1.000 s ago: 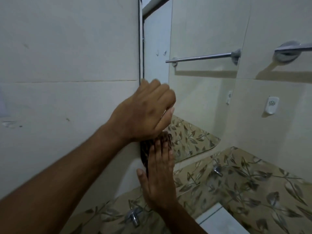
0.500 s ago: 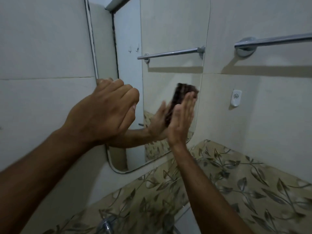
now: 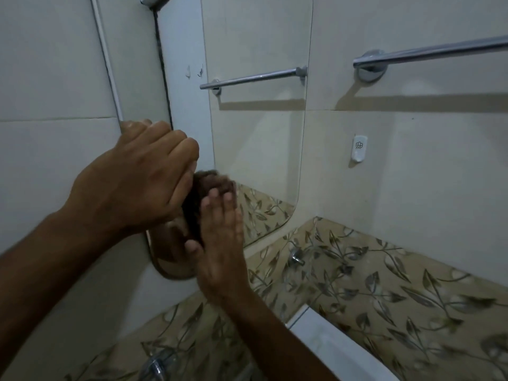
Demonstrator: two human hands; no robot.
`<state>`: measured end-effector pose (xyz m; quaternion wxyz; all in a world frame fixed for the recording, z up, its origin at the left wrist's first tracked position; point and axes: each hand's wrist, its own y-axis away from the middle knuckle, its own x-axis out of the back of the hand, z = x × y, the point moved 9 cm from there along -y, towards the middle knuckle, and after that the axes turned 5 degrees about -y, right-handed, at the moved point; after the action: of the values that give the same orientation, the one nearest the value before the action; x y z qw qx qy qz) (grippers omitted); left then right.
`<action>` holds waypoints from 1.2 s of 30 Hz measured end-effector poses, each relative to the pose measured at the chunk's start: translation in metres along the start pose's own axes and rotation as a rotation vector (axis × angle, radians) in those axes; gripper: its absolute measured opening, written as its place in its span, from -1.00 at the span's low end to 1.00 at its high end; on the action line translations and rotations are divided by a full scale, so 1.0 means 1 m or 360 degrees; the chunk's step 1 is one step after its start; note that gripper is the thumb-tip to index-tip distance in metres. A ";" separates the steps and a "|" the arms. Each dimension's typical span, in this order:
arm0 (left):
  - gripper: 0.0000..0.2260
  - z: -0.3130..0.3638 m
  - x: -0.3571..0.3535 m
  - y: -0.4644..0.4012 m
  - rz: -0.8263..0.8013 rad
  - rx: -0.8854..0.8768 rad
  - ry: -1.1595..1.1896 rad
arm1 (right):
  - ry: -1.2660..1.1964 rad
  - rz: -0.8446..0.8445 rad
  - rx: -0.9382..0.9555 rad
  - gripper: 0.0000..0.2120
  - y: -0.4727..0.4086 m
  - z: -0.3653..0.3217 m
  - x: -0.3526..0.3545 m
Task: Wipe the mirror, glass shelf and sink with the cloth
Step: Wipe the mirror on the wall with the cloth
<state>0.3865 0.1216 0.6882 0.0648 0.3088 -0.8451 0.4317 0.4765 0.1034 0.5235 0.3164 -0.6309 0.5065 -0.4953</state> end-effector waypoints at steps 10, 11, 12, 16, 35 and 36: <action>-0.76 0.001 0.006 -0.002 0.0018 -0.0018 0.0060 | -0.0325 0.0509 -0.0999 -0.03 -0.028 0.153 0.080; -0.76 0.001 0.005 -0.002 0.0004 -0.0012 0.0067 | -0.0349 0.0512 -0.1009 -0.05 -0.024 0.148 0.076; -0.76 0.001 0.005 -0.002 -0.0006 -0.0003 0.0071 | -0.0359 0.0489 -0.1006 -0.10 -0.018 0.138 0.069; -0.77 -0.001 0.005 -0.001 -0.0020 0.0050 0.0079 | -0.0208 0.0199 -0.0560 -0.33 0.021 0.054 0.016; -0.90 -0.012 0.002 0.001 0.0064 0.0151 0.0406 | 0.0032 0.0419 -0.0474 -0.23 -0.128 0.070 0.093; -0.90 -0.014 0.005 0.001 0.0082 0.0180 0.0449 | 0.0066 0.0390 -0.0398 -0.24 -0.136 0.050 0.092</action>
<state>0.3797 0.1305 0.6981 0.1544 0.2265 -0.8095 0.5193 0.5675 0.0500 0.6583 0.2830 -0.5884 0.6437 -0.3992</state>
